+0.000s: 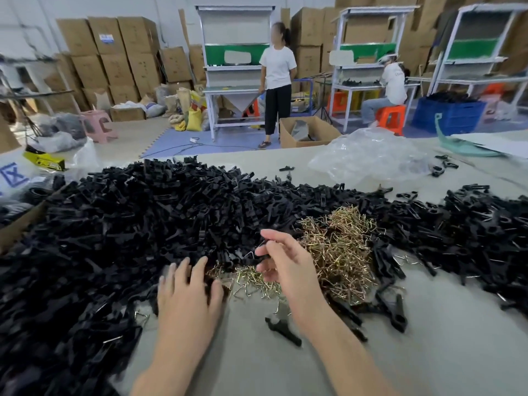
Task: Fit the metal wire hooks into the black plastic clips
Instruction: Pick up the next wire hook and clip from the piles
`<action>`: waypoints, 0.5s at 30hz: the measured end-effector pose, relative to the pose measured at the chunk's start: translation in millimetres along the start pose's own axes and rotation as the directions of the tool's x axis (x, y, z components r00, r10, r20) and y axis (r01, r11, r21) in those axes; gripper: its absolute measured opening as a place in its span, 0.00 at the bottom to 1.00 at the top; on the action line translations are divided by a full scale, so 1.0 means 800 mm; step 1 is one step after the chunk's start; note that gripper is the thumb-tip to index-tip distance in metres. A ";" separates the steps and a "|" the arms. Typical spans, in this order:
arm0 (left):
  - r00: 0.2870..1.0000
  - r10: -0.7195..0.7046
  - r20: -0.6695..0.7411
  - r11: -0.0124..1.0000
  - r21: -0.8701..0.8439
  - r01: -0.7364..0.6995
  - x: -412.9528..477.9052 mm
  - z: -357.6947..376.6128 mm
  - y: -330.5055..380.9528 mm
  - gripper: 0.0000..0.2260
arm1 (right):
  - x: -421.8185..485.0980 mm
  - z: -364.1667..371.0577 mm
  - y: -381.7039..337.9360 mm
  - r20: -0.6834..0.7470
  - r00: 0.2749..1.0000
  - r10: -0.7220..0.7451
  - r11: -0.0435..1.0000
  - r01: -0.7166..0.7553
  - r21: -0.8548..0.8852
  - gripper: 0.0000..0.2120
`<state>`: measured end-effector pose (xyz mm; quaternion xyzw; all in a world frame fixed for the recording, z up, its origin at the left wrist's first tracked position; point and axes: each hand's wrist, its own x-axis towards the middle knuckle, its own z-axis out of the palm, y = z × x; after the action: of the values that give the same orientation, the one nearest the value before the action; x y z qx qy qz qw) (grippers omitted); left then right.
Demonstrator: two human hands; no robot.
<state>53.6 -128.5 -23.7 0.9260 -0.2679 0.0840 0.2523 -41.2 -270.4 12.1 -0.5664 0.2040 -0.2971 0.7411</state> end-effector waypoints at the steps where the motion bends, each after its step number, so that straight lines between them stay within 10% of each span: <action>1: 0.999 -0.021 0.028 0.999 0.032 0.020 0.004 -0.002 -0.004 0.24 | 0.000 0.002 0.009 0.015 1.000 -0.023 0.996 0.024 -0.087 0.12; 5: 0.997 0.023 0.068 0.994 0.106 -0.030 0.014 -0.006 -0.013 0.22 | 0.002 -0.002 0.030 0.077 0.996 -0.048 0.934 0.072 -0.350 0.14; 15: 0.987 0.161 -0.016 0.955 -0.248 -0.160 0.013 -0.004 -0.022 0.04 | 0.007 0.000 0.037 0.098 0.992 -0.076 0.934 0.106 -0.340 0.16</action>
<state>71.5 -119.0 -25.5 0.8624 -0.3511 0.0680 0.3582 -31.1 -268.5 -16.2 -0.7081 0.1954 -0.2669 0.6238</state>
